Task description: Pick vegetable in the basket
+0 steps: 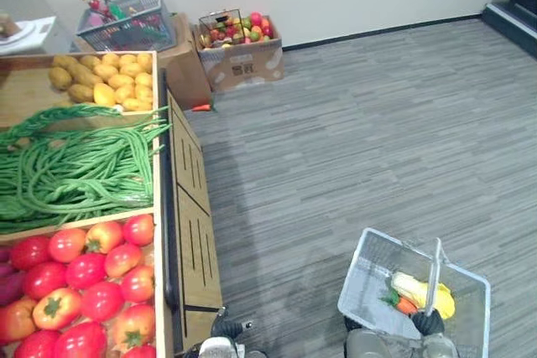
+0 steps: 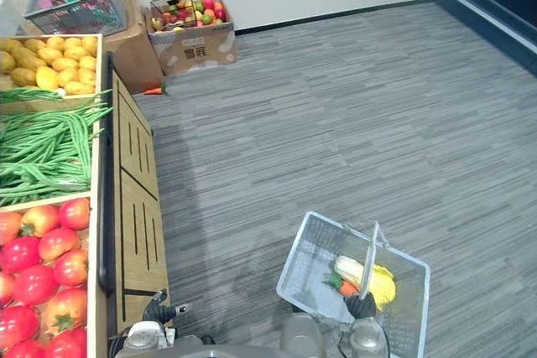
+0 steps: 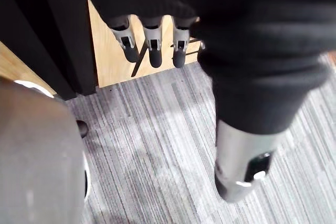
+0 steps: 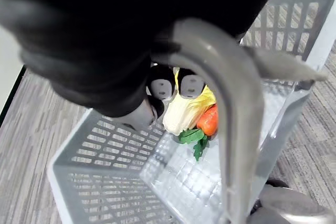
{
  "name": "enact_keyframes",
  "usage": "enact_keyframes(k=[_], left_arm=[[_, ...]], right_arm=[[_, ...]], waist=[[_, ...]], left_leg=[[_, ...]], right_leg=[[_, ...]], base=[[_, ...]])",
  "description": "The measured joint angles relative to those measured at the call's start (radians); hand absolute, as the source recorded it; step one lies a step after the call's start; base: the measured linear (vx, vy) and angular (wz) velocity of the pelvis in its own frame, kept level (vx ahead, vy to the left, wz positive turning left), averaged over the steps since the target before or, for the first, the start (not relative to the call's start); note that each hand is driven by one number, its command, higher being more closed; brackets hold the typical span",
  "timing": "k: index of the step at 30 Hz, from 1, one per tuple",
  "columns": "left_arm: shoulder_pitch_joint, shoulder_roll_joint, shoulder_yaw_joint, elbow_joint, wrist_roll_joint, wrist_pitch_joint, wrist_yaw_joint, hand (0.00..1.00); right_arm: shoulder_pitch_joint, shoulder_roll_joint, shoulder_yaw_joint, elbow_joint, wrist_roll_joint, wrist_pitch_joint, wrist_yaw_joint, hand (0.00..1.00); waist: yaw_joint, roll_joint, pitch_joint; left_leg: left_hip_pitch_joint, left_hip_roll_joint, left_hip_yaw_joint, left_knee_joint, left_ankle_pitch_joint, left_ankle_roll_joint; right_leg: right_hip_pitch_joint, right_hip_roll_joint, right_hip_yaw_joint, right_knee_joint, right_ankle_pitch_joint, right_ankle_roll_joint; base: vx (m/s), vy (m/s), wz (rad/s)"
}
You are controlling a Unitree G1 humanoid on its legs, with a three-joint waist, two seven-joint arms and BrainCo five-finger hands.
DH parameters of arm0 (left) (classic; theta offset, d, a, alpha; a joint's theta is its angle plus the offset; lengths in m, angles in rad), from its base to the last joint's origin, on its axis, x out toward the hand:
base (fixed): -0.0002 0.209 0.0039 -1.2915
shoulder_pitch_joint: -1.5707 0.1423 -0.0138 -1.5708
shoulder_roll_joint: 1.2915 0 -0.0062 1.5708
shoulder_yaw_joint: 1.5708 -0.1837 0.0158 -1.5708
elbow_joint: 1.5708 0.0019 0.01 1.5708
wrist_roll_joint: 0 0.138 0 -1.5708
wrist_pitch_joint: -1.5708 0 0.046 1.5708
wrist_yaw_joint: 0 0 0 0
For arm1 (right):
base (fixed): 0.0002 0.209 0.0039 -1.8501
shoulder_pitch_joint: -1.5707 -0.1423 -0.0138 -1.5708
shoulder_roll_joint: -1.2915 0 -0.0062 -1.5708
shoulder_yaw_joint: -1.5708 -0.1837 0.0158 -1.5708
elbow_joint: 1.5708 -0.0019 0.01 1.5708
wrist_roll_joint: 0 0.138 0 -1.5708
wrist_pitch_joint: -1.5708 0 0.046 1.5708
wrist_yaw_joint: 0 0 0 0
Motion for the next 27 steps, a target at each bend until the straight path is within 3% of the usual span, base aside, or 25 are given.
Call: enact_keyframes(k=[3,7,11,27], left_arm=[[0.001,0.000,0.000,0.007,-0.002,-0.011,-0.030,0.00],[0.007,0.001,0.008,0.035,-0.038,-0.012,-0.067,0.00],[0.011,-0.003,0.025,0.066,-0.086,-0.009,-0.093,0.00],[0.008,-0.007,0.054,0.084,-0.122,0.015,-0.053,0.00]], right_arm=[[0.001,-0.002,-0.015,0.036,0.000,0.000,-0.001,1.00],[0.017,0.003,-0.012,0.074,-0.001,0.000,0.004,1.00],[0.024,-0.001,-0.013,0.106,-0.001,-0.001,0.004,1.00],[0.016,-0.002,0.019,0.128,0.000,-0.021,0.026,1.00]], waist=[[0.001,0.001,-0.009],[0.002,0.004,-0.052],[0.002,0.021,-0.080],[0.004,0.018,-0.079]], left_leg=[[0.000,0.005,-0.014,0.001,0.002,-0.002],[0.000,0.015,-0.034,-0.025,0.009,-0.008],[0.024,0.026,-0.067,-0.055,0.022,-0.019],[0.071,0.017,-0.094,-0.084,0.025,-0.016]], right_leg=[[0.017,-0.002,-0.024,-0.027,0.002,-0.004],[0.086,0.000,-0.070,-0.154,0.052,-0.005],[0.122,0.010,-0.119,-0.178,0.064,0.000],[0.177,0.001,-0.192,-0.180,0.057,-0.008]], base=[[0.00,-0.029,0.13],[0.03,-0.027,0.14],[0.10,-0.034,0.24],[-0.01,-0.006,0.04]])
